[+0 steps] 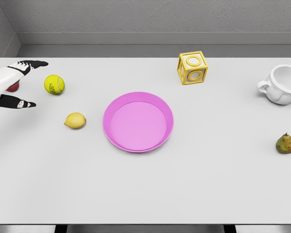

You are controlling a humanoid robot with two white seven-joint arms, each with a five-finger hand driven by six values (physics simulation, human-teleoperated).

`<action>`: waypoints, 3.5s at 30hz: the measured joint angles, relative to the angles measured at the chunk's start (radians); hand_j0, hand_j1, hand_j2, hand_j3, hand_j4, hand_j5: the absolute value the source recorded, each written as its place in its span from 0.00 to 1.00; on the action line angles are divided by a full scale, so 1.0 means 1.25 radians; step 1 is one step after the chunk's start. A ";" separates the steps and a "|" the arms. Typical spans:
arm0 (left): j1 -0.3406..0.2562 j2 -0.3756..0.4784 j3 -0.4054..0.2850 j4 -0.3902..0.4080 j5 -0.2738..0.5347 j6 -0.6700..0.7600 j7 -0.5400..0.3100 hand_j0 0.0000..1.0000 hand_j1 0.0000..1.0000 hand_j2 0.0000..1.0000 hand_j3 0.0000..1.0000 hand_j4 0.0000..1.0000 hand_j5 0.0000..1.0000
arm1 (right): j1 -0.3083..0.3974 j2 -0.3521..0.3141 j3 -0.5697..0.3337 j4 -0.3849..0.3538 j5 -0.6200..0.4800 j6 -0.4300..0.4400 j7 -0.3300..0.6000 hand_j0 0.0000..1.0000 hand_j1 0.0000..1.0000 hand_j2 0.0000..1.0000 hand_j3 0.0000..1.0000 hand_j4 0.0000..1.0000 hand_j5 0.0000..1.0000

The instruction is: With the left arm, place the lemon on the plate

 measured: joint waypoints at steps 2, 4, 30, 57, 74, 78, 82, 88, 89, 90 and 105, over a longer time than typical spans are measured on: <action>-0.001 0.000 0.000 -0.001 0.000 0.000 0.000 1.00 1.00 1.00 1.00 1.00 1.00 | 0.000 0.000 0.000 0.000 0.000 0.000 0.000 1.00 1.00 1.00 1.00 1.00 1.00; 0.000 -0.001 0.000 -0.001 -0.001 0.000 0.000 1.00 1.00 1.00 1.00 1.00 1.00 | 0.000 0.000 0.001 0.000 -0.001 0.000 0.000 1.00 1.00 1.00 1.00 1.00 1.00; -0.151 0.073 -0.412 -0.035 -0.056 0.000 0.002 1.00 1.00 1.00 1.00 1.00 1.00 | 0.000 0.000 0.002 0.000 -0.001 0.000 0.000 1.00 1.00 1.00 1.00 1.00 1.00; -0.168 0.034 -0.402 0.017 -0.090 0.000 0.000 0.95 0.95 0.95 0.95 0.95 0.95 | 0.000 0.000 0.002 0.000 -0.001 0.000 0.000 1.00 1.00 1.00 1.00 1.00 1.00; -0.163 0.026 -0.405 0.018 -0.130 0.000 0.000 0.67 0.67 0.67 0.67 0.67 0.67 | 0.000 0.000 0.002 0.000 -0.001 0.000 0.000 1.00 1.00 1.00 1.00 1.00 1.00; -0.160 0.026 -0.405 0.017 -0.131 0.001 0.001 0.67 0.67 0.67 0.67 0.67 0.67 | 0.000 0.000 0.002 0.000 -0.001 0.000 0.000 1.00 1.00 1.00 1.00 1.00 1.00; -0.160 0.026 -0.405 0.017 -0.132 0.001 0.001 0.67 0.67 0.67 0.67 0.67 0.67 | 0.000 0.000 0.002 0.000 -0.001 0.000 0.000 1.00 1.00 1.00 1.00 1.00 1.00; -0.158 0.027 -0.406 0.016 -0.132 0.001 0.001 0.57 0.57 0.57 0.57 0.57 0.57 | -0.001 0.000 0.002 0.000 -0.001 0.000 0.000 1.00 1.00 1.00 1.00 1.00 1.00; -0.157 0.027 -0.406 0.015 -0.132 0.000 0.001 0.55 0.55 0.55 0.55 0.55 0.55 | 0.000 0.000 0.002 0.000 -0.001 0.000 0.000 1.00 1.00 1.00 1.00 1.00 1.00; -0.158 0.027 -0.406 0.014 -0.132 0.000 0.001 0.55 0.55 0.55 0.55 0.55 0.55 | 0.000 0.000 0.002 0.000 -0.001 0.000 0.000 1.00 1.00 1.00 1.00 1.00 1.00; -0.161 0.030 -0.398 -0.010 -0.132 0.000 0.001 0.53 0.53 0.53 0.53 0.53 0.53 | 0.000 0.000 0.002 0.000 -0.001 0.000 0.000 1.00 1.00 1.00 1.00 1.00 1.00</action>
